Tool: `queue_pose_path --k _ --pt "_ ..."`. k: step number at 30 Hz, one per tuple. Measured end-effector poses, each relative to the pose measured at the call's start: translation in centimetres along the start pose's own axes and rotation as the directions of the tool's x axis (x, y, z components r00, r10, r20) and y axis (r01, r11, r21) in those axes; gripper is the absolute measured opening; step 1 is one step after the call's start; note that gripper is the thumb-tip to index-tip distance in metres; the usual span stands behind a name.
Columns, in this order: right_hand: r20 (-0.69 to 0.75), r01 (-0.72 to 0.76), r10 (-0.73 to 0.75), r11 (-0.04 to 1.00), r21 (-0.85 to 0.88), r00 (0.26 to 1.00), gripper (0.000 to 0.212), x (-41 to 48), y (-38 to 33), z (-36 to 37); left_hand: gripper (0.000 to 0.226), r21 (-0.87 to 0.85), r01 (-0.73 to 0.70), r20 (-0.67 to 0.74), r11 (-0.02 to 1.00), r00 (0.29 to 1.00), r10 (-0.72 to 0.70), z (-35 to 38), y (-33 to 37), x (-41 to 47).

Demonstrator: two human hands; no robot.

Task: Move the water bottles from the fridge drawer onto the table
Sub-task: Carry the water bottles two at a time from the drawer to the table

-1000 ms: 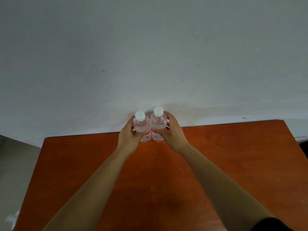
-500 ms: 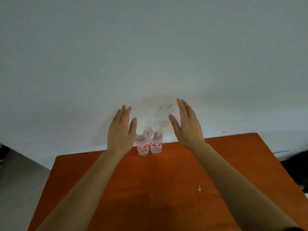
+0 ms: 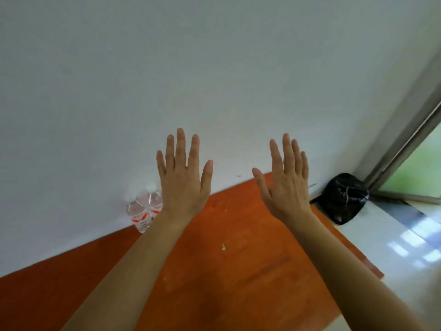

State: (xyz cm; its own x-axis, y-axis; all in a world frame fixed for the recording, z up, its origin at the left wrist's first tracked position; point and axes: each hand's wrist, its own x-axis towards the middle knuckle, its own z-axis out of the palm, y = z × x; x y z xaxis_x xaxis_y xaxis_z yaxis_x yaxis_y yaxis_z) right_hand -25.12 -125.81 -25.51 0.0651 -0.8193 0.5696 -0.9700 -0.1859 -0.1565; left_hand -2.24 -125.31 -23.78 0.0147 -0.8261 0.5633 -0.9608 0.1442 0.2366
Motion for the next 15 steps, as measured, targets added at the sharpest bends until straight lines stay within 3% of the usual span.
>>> queue_pose_path --k 7,15 --pt "-0.120 -0.211 0.202 0.976 -0.064 0.972 0.075 -7.5 12.3 -9.1 0.070 -0.114 -0.198 0.029 0.974 0.979 0.202 0.0 15.8 -1.9" --pt "-0.241 -0.459 0.405 0.854 -0.247 0.882 0.076 -27.2 32.9 -27.3 0.070 -0.347 -0.454 0.039 0.821 0.867 0.496 -0.2 45.6 -13.9"
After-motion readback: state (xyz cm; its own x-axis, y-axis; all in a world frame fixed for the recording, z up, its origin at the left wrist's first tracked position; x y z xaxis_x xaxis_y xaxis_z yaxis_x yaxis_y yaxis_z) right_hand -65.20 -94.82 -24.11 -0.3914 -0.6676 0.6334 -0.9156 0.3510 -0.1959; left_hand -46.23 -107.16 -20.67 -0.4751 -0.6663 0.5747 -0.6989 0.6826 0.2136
